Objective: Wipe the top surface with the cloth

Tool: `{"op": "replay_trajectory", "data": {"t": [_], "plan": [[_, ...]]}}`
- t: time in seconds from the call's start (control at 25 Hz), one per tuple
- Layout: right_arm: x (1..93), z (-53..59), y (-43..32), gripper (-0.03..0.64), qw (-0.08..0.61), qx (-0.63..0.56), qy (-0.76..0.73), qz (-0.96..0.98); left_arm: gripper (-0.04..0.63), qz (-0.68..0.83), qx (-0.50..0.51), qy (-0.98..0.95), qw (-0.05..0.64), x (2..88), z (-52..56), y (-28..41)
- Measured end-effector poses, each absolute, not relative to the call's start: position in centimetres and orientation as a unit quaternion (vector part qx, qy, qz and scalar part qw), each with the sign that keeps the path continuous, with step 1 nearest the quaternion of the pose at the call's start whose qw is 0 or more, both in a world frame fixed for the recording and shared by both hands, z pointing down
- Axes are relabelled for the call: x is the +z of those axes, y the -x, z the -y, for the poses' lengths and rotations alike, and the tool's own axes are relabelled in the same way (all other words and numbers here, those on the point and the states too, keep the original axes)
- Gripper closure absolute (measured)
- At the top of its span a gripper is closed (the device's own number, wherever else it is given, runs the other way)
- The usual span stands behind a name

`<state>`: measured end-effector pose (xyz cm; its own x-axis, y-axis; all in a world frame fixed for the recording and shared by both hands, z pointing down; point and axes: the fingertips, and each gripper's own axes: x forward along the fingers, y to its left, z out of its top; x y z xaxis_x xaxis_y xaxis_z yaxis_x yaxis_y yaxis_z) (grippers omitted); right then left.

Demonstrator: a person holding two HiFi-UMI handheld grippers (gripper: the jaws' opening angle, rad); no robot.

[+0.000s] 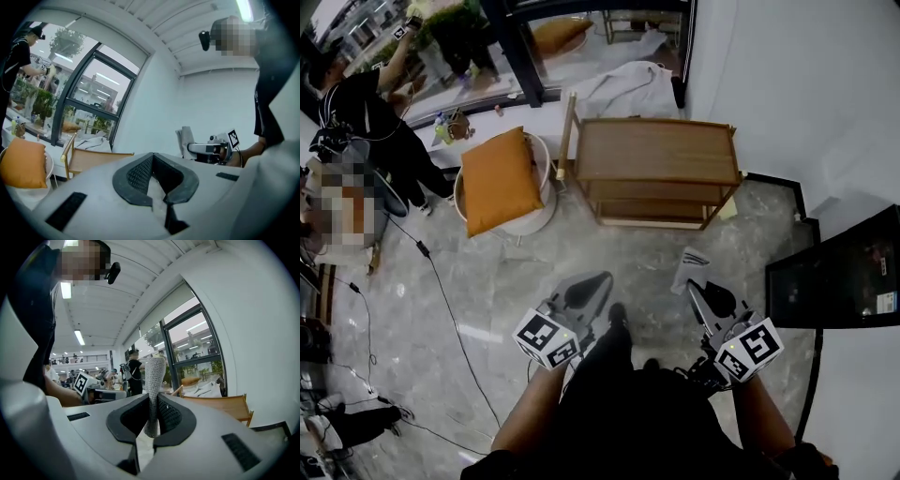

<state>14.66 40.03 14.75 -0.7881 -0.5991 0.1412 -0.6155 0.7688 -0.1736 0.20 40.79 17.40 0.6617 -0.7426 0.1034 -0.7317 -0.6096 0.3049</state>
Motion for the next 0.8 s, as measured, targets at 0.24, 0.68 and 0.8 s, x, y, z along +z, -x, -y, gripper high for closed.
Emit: {"op": "replay_trajectory", "data": {"t": [0.24, 0.68, 0.8], "plan": [[13.7, -33.6, -8.4, 0.58, 0.063, 0.094, -0.313, 0.943, 0.584, 0.397, -0.035, -0.903, 0.162, 16.6, -32.7, 4.4], [12.4, -21.4, -5.4, 0.58, 0.062, 0.091, -0.356, 0.928, 0.584, 0.375, -0.05, -0.911, 0.165, 16.4, -21.9, 8.0], [13.1, -17.7, -6.4, 0.58, 0.069, 0.089, -0.362, 0.926, 0.584, 0.374, -0.047, -0.911, 0.169, 16.9, -18.7, 7.2]]}}
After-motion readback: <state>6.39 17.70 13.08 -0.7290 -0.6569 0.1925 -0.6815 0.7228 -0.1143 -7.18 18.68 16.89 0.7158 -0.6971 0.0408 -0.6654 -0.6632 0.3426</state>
